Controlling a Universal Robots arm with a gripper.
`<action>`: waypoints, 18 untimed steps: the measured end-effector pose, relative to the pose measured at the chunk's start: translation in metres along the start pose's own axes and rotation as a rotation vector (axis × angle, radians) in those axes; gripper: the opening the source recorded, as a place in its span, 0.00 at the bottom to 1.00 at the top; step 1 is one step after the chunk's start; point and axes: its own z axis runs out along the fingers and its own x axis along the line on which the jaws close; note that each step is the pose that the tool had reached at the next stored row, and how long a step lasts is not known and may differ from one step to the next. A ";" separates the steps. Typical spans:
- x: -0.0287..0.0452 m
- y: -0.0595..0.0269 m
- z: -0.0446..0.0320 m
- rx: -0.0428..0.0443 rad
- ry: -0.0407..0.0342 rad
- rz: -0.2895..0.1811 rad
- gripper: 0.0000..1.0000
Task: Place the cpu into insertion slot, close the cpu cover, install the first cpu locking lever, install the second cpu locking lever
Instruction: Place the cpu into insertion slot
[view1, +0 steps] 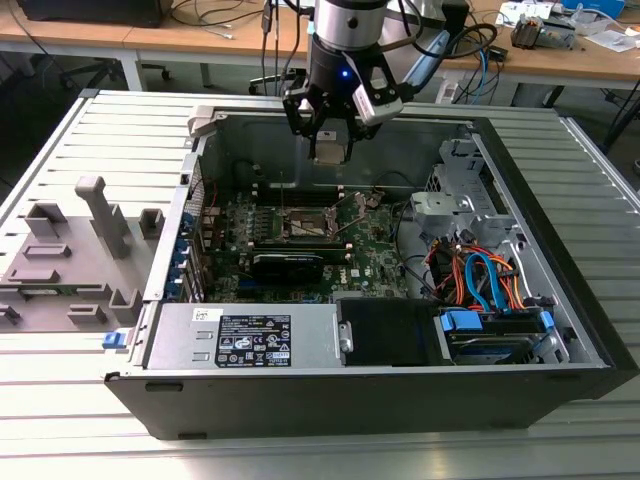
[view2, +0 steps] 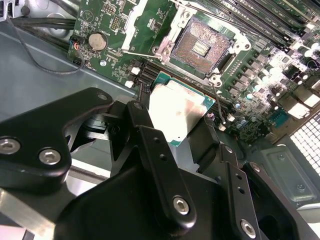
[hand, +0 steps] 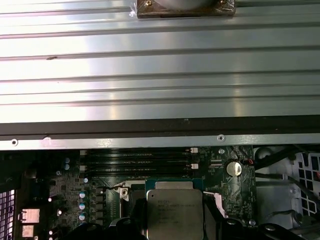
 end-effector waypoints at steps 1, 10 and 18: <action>0.0000 -0.0001 0.0003 0.0001 0.0000 0.000 0.55; 0.0000 -0.0003 0.0019 0.0000 0.0000 0.000 0.55; -0.0001 -0.0006 0.0033 0.0000 0.0000 0.000 0.55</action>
